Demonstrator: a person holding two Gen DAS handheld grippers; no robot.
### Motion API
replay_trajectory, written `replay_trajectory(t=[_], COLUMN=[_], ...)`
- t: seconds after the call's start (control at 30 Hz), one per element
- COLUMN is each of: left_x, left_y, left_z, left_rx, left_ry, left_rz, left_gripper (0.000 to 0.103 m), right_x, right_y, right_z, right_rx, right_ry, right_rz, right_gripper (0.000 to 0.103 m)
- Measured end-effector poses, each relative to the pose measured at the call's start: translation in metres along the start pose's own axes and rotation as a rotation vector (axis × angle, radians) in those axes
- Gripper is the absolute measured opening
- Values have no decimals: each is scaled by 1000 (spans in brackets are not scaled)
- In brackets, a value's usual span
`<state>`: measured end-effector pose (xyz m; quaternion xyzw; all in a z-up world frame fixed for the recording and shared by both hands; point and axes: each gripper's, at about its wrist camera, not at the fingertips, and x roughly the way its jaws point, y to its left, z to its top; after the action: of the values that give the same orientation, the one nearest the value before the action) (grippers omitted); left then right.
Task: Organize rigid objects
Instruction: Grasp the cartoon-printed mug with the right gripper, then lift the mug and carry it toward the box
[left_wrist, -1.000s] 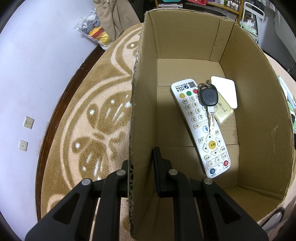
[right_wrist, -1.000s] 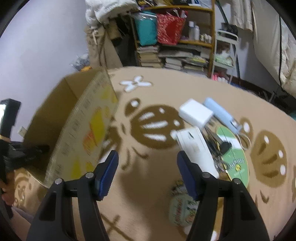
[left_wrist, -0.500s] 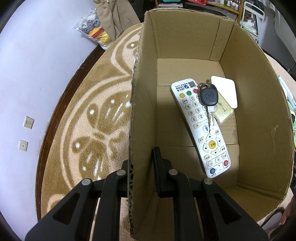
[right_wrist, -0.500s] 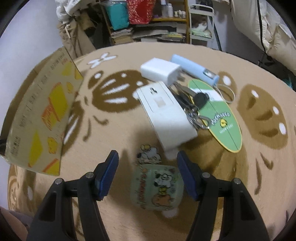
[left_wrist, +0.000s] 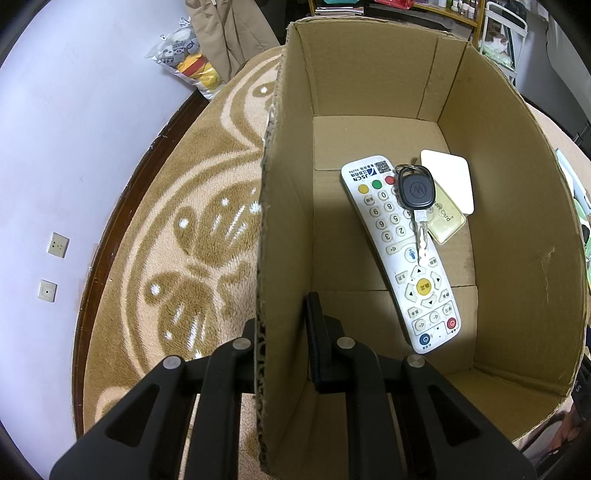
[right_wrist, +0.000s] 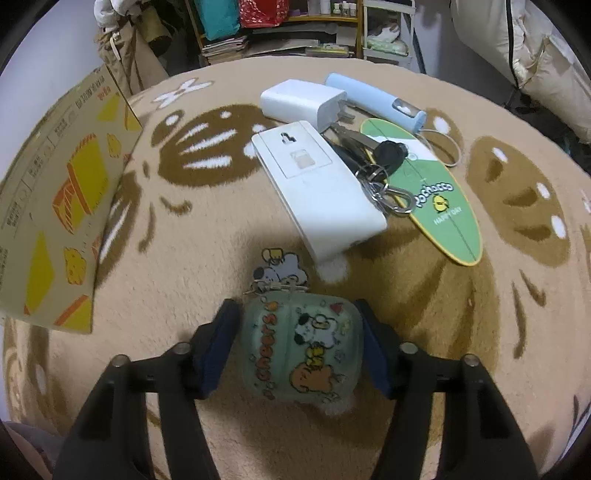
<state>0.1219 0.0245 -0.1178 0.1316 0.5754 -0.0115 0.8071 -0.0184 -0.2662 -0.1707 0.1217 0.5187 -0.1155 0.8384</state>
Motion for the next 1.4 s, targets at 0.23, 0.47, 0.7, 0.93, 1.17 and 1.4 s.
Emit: replay_trajectory(t=[0.23, 0.47, 0.7, 0.93, 1.17, 1.4], left_x=[-1, -1, -2, -2, -1, -1], left_y=[0, 0, -1, 0, 0, 1], left_z=[0, 0, 0, 1, 0, 0], left_rx=[-2, -2, -1, -6, -7, -14], left_ry=[2, 2, 2, 4, 4, 6], left_rz=[-2, -1, 0, -4, -6, -14], left_gripper=[13, 13, 13, 13, 13, 13], right_x=[-7, -20, -27, -41, -57, -84], right_y=[-3, 1, 12, 30, 58, 91], right_z=[-1, 10, 27, 52, 81, 117], right_rx=[12, 12, 12, -33, -92, -155], right_ry=[-67, -139, -174, -247, -310, -399], right_rz=[4, 11, 72, 105, 143, 194], right_gripper=[60, 60, 60, 60, 60, 60])
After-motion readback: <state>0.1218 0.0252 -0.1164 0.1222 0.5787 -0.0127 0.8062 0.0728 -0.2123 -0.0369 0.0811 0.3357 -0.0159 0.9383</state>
